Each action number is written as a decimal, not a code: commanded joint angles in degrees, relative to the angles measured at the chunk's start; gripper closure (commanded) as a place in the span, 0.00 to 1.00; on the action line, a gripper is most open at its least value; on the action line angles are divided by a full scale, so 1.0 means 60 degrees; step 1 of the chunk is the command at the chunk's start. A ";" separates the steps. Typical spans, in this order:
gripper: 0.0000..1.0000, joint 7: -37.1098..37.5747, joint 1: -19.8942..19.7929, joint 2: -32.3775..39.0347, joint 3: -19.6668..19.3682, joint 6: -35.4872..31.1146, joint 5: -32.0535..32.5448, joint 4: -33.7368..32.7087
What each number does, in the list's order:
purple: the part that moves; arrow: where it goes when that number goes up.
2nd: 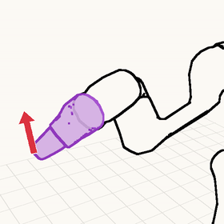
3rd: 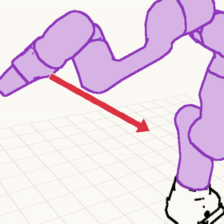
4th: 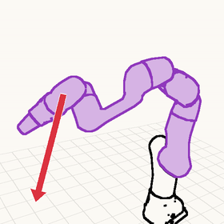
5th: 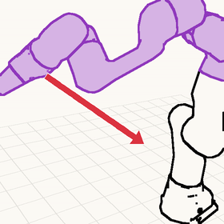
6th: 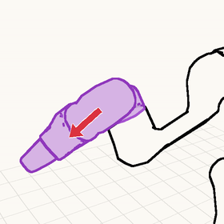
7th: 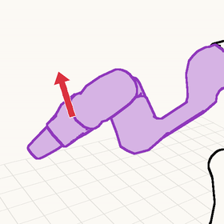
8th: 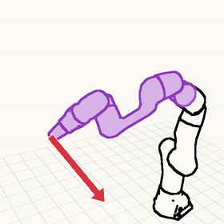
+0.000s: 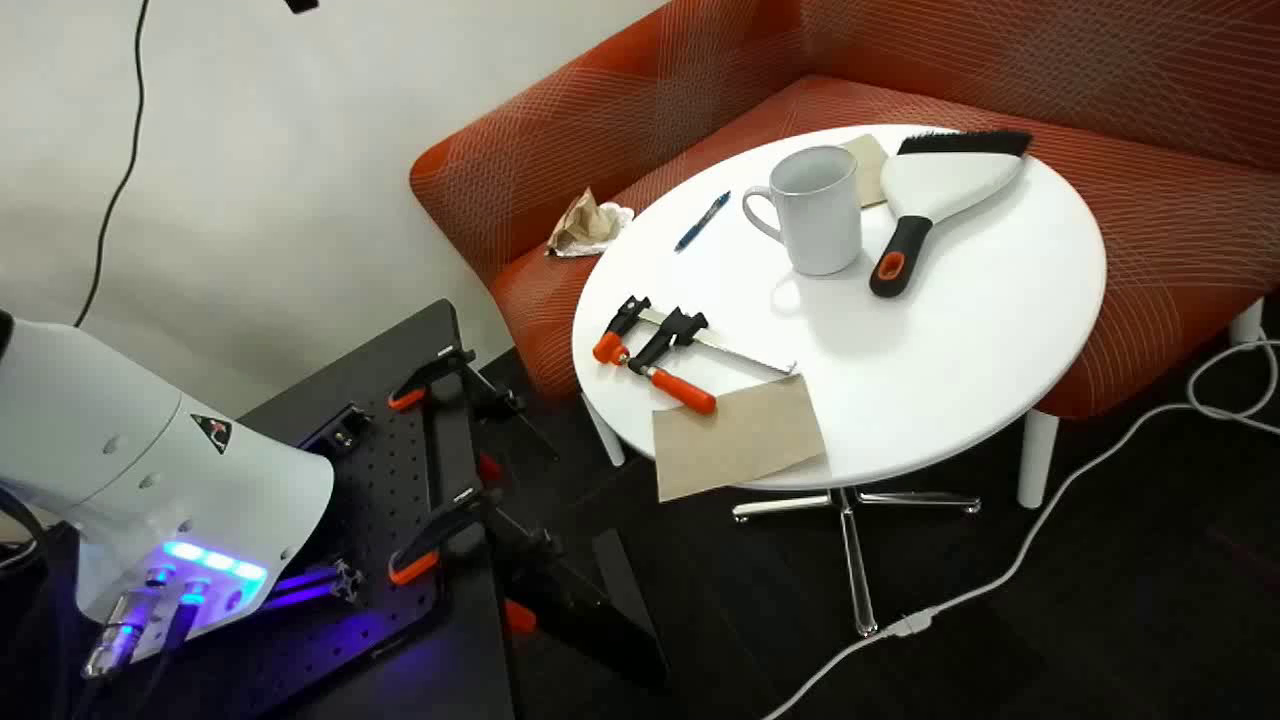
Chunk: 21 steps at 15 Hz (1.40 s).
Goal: Put the pen into the mug.
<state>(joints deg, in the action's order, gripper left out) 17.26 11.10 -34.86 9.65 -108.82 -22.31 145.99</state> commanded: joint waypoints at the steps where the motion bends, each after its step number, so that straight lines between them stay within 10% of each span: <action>1: 0.00 -0.0055 -0.0132 -0.0010 0.0106 0.0046 -0.0057 -0.0019; 14: 0.00 -0.0055 -0.0131 -0.0010 0.0106 0.0045 -0.0057 -0.0019; 21: 0.00 -0.1296 -0.0245 0.2500 0.0193 -0.0534 0.1384 -0.1322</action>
<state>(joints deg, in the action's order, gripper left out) 12.53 10.91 -28.79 9.78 -110.02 -17.81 143.33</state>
